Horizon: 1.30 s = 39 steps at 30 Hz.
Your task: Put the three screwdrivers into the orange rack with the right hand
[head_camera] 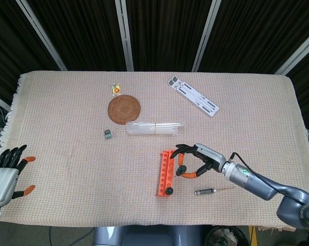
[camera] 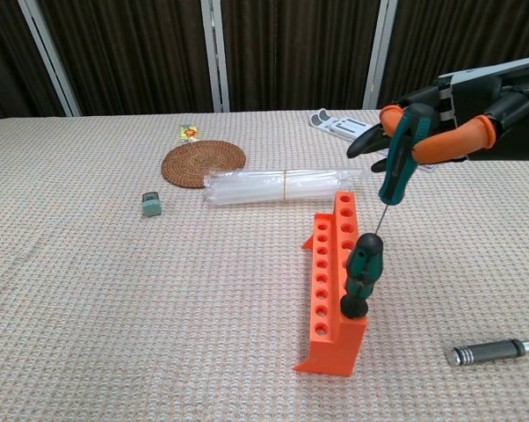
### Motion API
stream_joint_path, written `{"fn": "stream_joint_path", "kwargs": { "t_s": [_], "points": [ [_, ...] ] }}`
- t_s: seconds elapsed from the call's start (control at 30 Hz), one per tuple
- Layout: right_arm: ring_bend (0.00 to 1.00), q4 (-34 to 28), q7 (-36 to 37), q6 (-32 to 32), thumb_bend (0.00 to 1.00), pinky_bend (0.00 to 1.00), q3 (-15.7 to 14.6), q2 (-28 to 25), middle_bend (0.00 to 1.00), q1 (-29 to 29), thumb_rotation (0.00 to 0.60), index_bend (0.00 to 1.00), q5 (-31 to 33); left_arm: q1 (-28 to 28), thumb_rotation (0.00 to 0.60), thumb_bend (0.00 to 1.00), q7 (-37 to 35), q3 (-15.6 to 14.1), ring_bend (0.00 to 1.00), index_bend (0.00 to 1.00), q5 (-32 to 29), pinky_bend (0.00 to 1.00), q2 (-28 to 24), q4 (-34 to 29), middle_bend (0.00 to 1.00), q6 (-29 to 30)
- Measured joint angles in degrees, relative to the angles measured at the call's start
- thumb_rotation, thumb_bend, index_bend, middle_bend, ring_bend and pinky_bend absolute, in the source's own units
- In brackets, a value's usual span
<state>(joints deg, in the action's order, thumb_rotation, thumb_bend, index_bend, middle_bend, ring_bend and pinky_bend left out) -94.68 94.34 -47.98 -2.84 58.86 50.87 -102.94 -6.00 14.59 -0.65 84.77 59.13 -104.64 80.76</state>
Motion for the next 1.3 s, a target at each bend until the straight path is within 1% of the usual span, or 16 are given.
{"fn": "stream_joint_path", "kwargs": {
  "t_s": [0.5, 1.3],
  "points": [
    [0.00, -1.41, -1.93, -0.52, 0.20, 0.00, -1.87, 0.16, 0.28, 2.14, 0.600, 0.66, 1.94, -0.30, 0.600, 0.14, 0.00, 0.07, 0.00, 0.26, -0.07, 0.00, 0.23, 0.12, 0.00, -0.44],
    [0.00, -3.01, -4.72, 0.76, 0.20, 0.00, -2.30, 0.07, 0.28, 4.29, 0.600, 0.66, 4.57, -0.55, 0.600, 0.14, -0.71, 0.10, 0.00, 0.26, -0.48, 0.00, 0.72, 1.02, 0.00, -1.04]
  ]
}}
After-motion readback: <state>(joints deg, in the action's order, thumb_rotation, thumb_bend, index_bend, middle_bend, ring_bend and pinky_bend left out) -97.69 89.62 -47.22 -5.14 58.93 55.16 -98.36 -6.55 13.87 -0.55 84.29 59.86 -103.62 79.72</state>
